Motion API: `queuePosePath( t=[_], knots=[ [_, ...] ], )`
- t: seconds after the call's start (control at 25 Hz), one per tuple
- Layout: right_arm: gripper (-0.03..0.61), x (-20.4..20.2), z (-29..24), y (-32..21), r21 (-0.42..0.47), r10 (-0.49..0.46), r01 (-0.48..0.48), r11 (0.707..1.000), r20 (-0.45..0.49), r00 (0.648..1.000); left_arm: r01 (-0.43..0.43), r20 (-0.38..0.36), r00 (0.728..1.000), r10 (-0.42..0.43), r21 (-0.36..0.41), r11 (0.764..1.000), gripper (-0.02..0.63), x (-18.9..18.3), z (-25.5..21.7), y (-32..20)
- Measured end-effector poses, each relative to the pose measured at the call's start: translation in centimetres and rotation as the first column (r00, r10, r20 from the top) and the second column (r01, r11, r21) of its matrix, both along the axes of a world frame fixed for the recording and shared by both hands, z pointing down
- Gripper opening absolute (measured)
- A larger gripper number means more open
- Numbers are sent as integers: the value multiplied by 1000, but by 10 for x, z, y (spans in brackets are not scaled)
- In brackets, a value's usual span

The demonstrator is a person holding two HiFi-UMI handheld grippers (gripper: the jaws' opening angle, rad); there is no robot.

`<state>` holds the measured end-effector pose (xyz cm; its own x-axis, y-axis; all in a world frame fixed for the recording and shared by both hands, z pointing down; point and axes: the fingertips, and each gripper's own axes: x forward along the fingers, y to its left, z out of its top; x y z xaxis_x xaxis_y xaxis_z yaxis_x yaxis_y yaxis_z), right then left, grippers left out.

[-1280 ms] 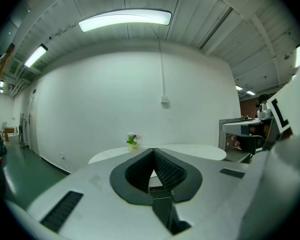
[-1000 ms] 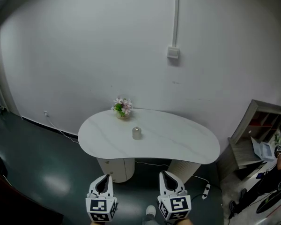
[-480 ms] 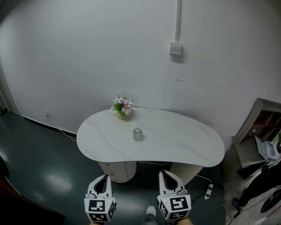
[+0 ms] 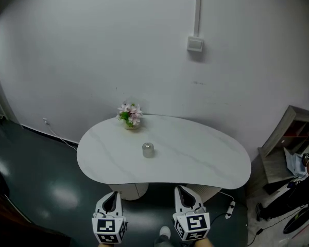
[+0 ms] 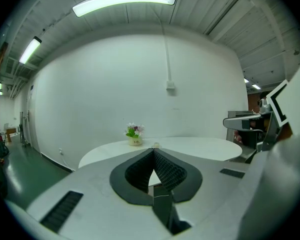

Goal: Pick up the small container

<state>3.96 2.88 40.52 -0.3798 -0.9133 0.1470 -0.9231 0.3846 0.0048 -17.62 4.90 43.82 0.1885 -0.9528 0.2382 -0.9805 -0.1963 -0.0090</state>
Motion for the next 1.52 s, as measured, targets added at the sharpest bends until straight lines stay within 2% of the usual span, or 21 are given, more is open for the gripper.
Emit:
queuePosePath(
  t=[0.36,0.84,1.12,1.52],
  knots=[
    [67,15,13,-66,-34,-8,8,999,6,1000,18,11,1000,-18,-31,999,11,12,12,-64],
    [67,42,3,-140,-13,-58,59,998,28,998,59,27,998,-59,-10,998,11,41,0,-131],
    [67,49,-3,-160,7,-74,74,997,43,996,87,31,996,-87,2,996,11,44,-7,-148],
    [66,54,1,-179,-8,-64,65,998,57,996,78,33,996,-79,9,997,11,48,-10,-167]
  ],
)
